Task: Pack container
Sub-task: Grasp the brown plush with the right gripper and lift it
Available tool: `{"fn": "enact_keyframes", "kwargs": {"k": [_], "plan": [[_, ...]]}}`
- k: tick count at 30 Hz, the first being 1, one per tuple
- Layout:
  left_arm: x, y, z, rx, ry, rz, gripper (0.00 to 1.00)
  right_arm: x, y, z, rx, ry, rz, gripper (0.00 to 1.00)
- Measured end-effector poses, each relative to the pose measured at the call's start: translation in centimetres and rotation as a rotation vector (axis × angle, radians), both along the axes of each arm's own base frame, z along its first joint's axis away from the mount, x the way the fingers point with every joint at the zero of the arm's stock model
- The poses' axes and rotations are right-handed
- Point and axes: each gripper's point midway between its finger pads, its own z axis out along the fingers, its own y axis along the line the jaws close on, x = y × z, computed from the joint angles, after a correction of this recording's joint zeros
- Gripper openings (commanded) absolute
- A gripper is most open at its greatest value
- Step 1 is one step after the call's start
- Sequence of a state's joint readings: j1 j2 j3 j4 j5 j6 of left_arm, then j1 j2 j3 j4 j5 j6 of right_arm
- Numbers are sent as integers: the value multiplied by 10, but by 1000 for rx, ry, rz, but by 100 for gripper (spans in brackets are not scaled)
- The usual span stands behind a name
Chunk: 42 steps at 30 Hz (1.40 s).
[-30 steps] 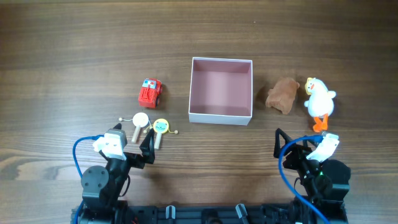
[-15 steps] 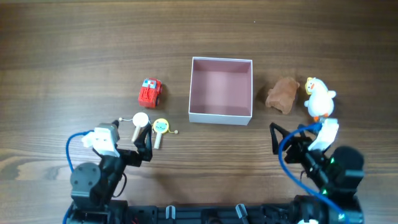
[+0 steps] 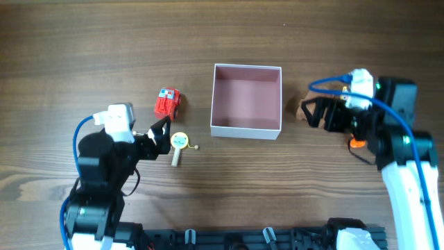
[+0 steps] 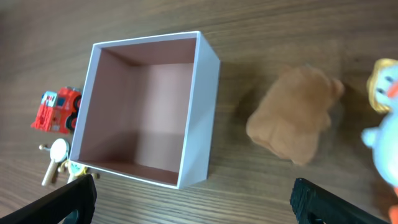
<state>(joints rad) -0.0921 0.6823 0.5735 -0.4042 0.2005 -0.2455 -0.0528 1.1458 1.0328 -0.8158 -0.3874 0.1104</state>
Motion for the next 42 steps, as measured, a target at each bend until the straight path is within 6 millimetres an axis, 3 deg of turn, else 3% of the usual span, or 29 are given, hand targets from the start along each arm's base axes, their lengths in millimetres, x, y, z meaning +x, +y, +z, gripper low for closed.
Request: {"fn": "enact_keyframes", "kwargs": {"k": [6, 16, 22, 29, 34, 37, 40, 42], "plan": [[7, -1, -29, 10, 110, 0, 100, 19, 12, -16, -116, 33, 106, 100], [7, -1, -66, 24, 260, 0, 100, 30, -6, -60, -201, 164, 63, 100], [3, 0, -85, 32, 340, 0, 100, 37, -21, -69, -233, 199, -58, 99], [-1, 0, -98, 37, 399, 0, 100, 45, -34, -117, -218, 351, -234, 98], [-1, 0, -101, 38, 411, 0, 100, 51, -35, -162, -194, 460, -320, 79], [-1, 0, -102, 38, 412, 0, 100, 50, -35, -180, -181, 508, -361, 52], [-1, 0, -102, 38, 412, 0, 100, 50, -35, -185, -176, 519, -372, 27], [-1, 0, -102, 38, 412, 0, 100, 52, -35, -183, -173, 515, -378, 18]]}}
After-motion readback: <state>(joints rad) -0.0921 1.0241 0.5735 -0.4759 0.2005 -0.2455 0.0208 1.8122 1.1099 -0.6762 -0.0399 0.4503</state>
